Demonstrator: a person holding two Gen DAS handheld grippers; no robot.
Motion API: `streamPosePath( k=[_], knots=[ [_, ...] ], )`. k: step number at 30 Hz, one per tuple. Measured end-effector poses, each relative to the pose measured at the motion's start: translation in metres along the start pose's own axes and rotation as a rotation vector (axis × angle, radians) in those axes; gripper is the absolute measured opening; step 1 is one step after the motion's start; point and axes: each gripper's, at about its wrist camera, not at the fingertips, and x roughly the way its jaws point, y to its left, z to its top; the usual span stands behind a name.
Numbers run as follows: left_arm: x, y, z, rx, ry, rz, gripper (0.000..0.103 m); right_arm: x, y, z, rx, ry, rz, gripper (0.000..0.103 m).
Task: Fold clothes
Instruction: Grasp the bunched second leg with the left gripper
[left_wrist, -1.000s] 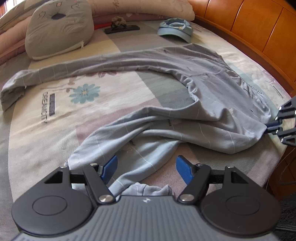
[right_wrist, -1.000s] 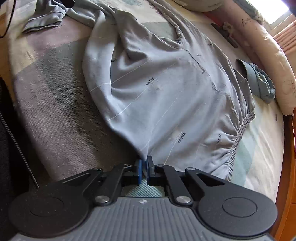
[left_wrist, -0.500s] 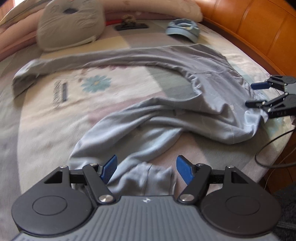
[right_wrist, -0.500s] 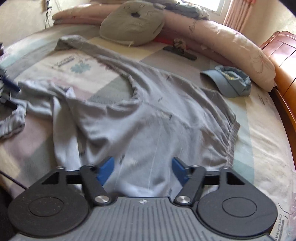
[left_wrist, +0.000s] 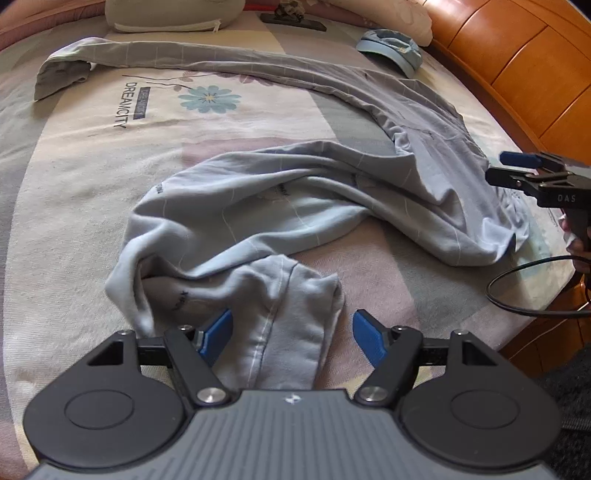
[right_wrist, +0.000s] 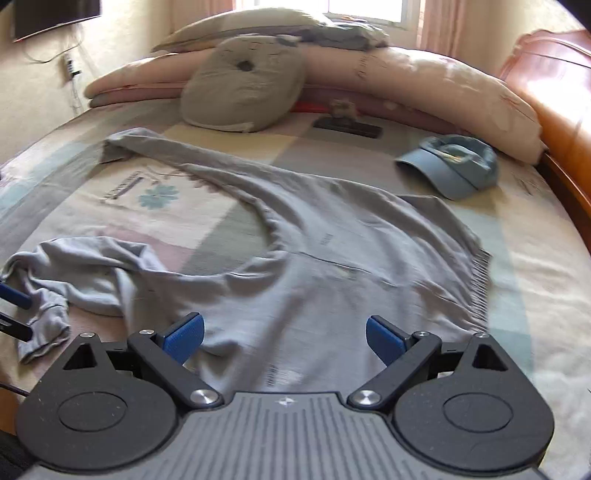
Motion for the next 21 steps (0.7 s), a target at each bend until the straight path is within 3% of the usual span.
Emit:
streamPosePath(
  k=[3,8,12,15,19,21],
  knots=[
    [-0.004,0.011,-0.01,-0.057,0.015,0.021,0.073,0.009,0.01,0.001,-0.021,0.009,0.046,0.097],
    [-0.007,0.035,-0.038,-0.258,0.028,-0.019,0.073,0.025,0.014,0.003,-0.036,0.03,0.1,0.097],
    [-0.01,0.049,-0.048,-0.393,-0.071,-0.081,0.08,0.033,0.013,0.007,-0.036,0.033,0.131,0.097],
    [-0.015,0.062,-0.044,-0.454,-0.126,-0.07,0.08,0.036,0.014,0.01,-0.046,0.032,0.146,0.097],
    [-0.018,0.072,-0.034,-0.395,-0.154,0.045,0.079,0.036,0.014,0.011,-0.051,0.026,0.163,0.097],
    [-0.013,0.075,-0.03,-0.377,-0.187,0.002,0.079,0.038,0.014,0.01,-0.047,0.031,0.17,0.097]
  ],
)
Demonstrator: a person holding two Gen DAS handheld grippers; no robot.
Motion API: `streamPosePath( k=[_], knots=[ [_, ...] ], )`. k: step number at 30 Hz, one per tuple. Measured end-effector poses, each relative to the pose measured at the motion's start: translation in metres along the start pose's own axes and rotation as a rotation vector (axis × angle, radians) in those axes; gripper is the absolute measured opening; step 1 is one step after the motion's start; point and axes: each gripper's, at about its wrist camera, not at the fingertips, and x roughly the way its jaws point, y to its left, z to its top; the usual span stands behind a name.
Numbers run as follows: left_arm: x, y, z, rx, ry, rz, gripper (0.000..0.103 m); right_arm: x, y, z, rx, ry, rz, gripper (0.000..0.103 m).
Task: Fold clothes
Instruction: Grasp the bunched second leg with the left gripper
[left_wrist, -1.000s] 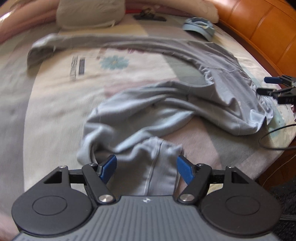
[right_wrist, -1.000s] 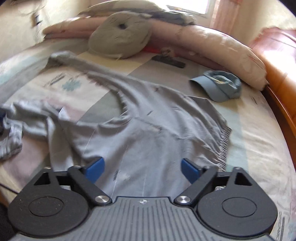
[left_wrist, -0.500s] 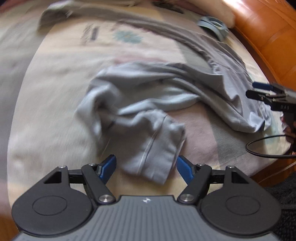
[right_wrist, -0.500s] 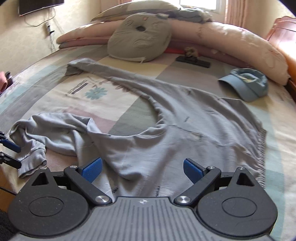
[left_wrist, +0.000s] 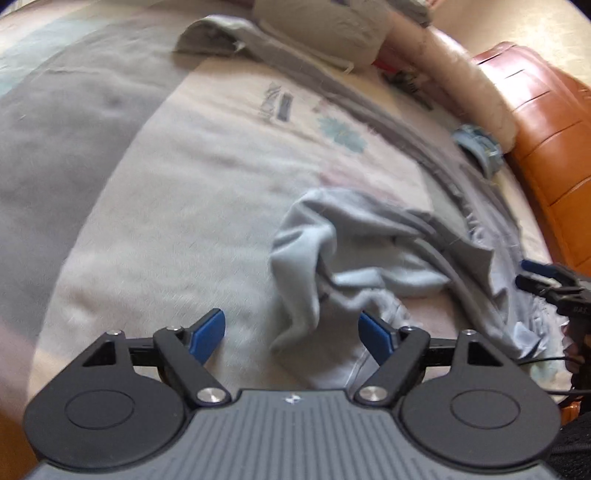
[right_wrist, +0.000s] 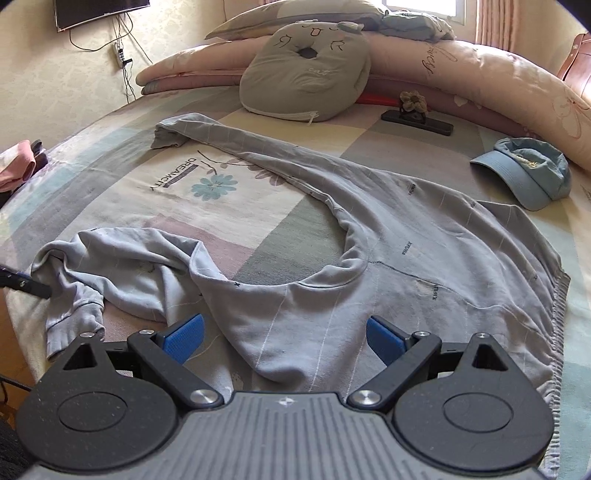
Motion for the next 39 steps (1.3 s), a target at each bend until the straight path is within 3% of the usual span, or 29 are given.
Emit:
streamPosePath(
  k=[6,10,13,15,18,21,25,32,34,37,39],
  knots=[
    [0.015,-0.001,-0.009,-0.056,-0.008,-0.204,0.079,0.003,0.003,-0.007,0.002,0.024,-0.004,0.097],
    [0.009,0.01,-0.018,-0.175,0.018,-0.375,0.078,-0.005,0.003,-0.011,0.016,0.027,0.001,0.097],
    [0.001,0.02,-0.011,-0.276,-0.078,-0.518,0.078,-0.003,0.001,-0.013,0.029,0.038,-0.005,0.098],
    [0.0,0.026,-0.005,-0.308,-0.117,-0.514,0.079,0.0,0.001,-0.012,0.032,0.043,-0.006,0.098],
    [0.008,0.027,-0.006,-0.281,-0.051,-0.422,0.079,0.0,0.006,-0.012,0.02,0.04,0.009,0.098],
    [0.013,0.032,-0.022,-0.315,0.0,-0.389,0.079,0.001,0.01,-0.012,0.008,0.045,0.011,0.098],
    [0.014,0.038,-0.039,-0.375,-0.073,-0.418,0.079,0.005,0.008,-0.015,0.021,0.062,0.016,0.098],
    [0.023,0.016,-0.024,-0.189,-0.104,-0.367,0.077,0.01,0.019,-0.008,-0.022,0.057,0.042,0.098],
    [0.019,0.016,-0.033,-0.192,-0.108,-0.375,0.073,0.009,0.023,-0.007,-0.034,0.055,0.048,0.098],
    [0.019,0.025,-0.048,-0.267,-0.132,-0.391,0.057,0.007,0.026,-0.011,-0.031,0.063,0.066,0.098],
    [0.024,0.021,-0.042,-0.233,-0.119,-0.35,0.033,0.008,0.027,-0.014,-0.022,0.073,0.074,0.098]
  ],
)
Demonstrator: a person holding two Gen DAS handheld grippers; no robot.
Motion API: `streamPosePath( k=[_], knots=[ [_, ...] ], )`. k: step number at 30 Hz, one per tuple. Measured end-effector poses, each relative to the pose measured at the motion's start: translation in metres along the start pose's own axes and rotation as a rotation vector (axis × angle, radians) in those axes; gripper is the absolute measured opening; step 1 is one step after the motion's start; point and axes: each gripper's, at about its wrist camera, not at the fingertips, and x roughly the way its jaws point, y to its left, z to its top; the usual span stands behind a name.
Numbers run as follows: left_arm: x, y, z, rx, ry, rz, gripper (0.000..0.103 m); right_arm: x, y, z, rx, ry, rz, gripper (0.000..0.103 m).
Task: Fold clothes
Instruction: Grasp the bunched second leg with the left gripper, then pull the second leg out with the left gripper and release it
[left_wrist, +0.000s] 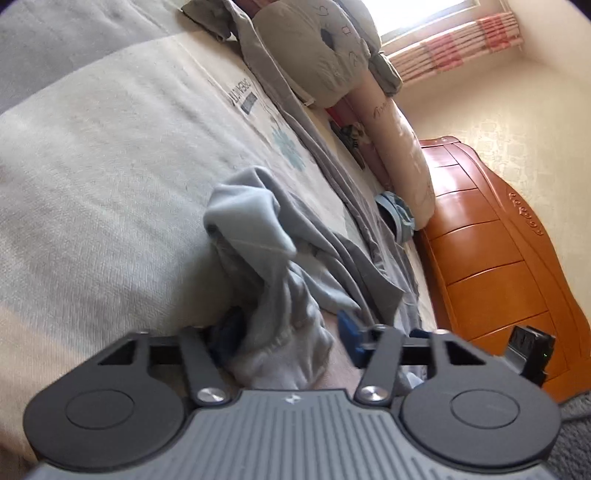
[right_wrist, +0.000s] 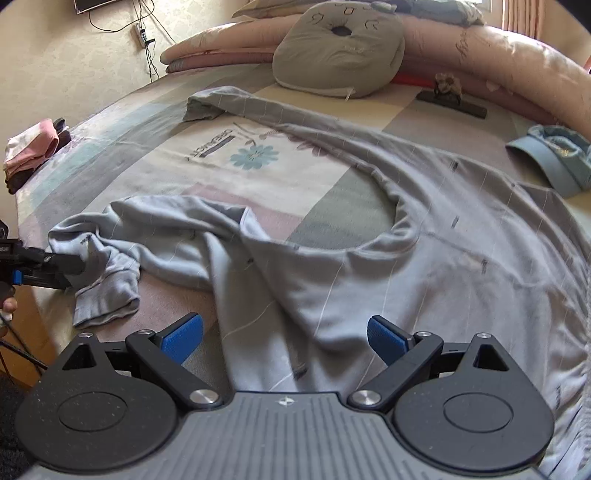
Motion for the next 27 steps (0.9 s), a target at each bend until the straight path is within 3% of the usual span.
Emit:
streamPosePath(
  k=[1,2,3,8,15,20,27],
  knots=[
    [0.004,-0.002,0.003,0.02,0.009,0.023,0.024,0.003,0.0,0.0,0.004,0.005,0.001,0.098],
    [0.008,-0.007,0.005,0.057,0.031,0.065,0.007,0.005,0.001,0.0,0.004,0.01,-0.001,0.098],
    [0.012,-0.012,0.007,0.093,0.052,0.104,0.003,0.006,0.004,0.001,-0.003,0.01,-0.007,0.098],
    [0.001,-0.026,0.018,0.229,0.129,0.192,0.003,0.0,0.013,0.005,-0.028,-0.025,-0.014,0.098],
    [-0.034,-0.014,0.053,0.403,0.188,0.411,0.003,0.0,0.023,0.009,-0.013,-0.045,-0.026,0.098],
    [-0.051,-0.002,0.091,0.513,0.171,0.567,0.003,0.001,0.038,0.015,-0.02,-0.059,-0.035,0.098],
    [-0.048,-0.003,0.128,0.764,0.123,0.785,0.003,-0.002,0.056,0.018,-0.016,-0.065,-0.071,0.098]
  ],
)
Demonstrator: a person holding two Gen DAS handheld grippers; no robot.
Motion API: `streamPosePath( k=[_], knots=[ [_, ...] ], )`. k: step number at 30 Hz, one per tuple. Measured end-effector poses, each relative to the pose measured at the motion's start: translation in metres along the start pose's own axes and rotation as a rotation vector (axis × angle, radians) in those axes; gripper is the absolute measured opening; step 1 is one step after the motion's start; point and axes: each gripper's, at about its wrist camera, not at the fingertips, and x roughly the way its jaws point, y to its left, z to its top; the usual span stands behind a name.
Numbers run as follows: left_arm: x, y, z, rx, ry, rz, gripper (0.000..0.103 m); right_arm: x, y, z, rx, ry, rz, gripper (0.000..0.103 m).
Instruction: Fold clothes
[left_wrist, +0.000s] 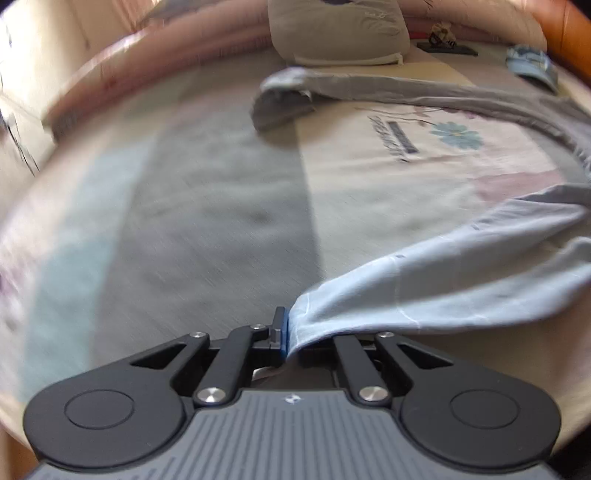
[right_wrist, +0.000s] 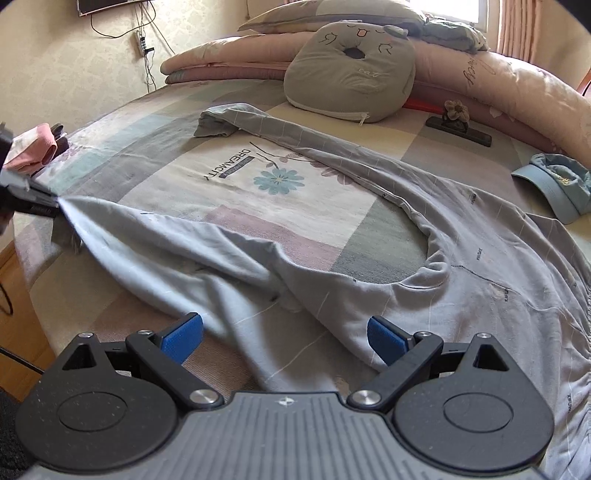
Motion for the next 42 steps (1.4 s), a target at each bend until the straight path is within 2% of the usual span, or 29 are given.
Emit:
streamPosePath(
  k=[6,10,12,14,20,22,27,28,31,33,34,36,38,40,42],
  knots=[
    [-0.014,-0.003,0.013,0.159,-0.142,0.144,0.004,-0.004,0.012,0.0,0.021,0.001,-0.038,0.098],
    [-0.023,-0.013,0.002,0.28,-0.227,0.27,0.004,-0.001,0.022,0.0,0.032,0.011,-0.041,0.098],
    [-0.02,-0.01,-0.009,0.292,-0.238,0.294,0.012,0.002,0.028,0.001,0.026,0.017,-0.035,0.098],
    [-0.007,-0.002,-0.023,0.255,-0.179,0.273,0.015,0.004,0.034,0.003,0.016,0.023,-0.03,0.098],
    [0.014,0.012,-0.067,0.145,-0.028,0.208,0.015,0.008,0.046,0.011,-0.029,0.034,-0.026,0.098],
    [0.008,0.023,-0.076,0.076,-0.035,0.201,0.016,0.009,0.048,0.013,-0.033,0.04,-0.029,0.098],
    [-0.007,0.063,-0.082,-0.079,-0.011,0.269,0.016,0.012,0.052,0.02,-0.051,0.04,-0.021,0.098],
    [-0.011,0.072,-0.08,-0.125,-0.028,0.262,0.016,0.012,0.054,0.022,-0.056,0.037,-0.017,0.098],
    [-0.015,0.09,-0.072,-0.267,-0.097,0.17,0.026,0.014,0.057,0.027,-0.061,0.033,-0.005,0.098],
    [-0.009,0.092,-0.067,-0.332,-0.126,0.085,0.037,0.016,0.061,0.03,-0.068,0.033,-0.003,0.098],
    [-0.005,0.093,-0.065,-0.362,-0.139,0.044,0.039,0.016,0.063,0.031,-0.073,0.032,-0.004,0.098],
    [0.01,0.089,-0.061,-0.364,-0.149,-0.003,0.045,0.015,0.065,0.033,-0.075,0.029,-0.007,0.098],
    [0.028,0.084,-0.059,-0.362,-0.123,-0.004,0.048,0.014,0.066,0.032,-0.066,0.031,-0.016,0.099],
    [0.035,0.079,-0.058,-0.353,-0.118,0.001,0.047,0.014,0.067,0.03,-0.054,0.039,-0.029,0.099],
    [0.035,0.075,-0.058,-0.34,-0.138,0.005,0.04,0.013,0.066,0.026,-0.04,0.049,-0.048,0.099]
  ],
)
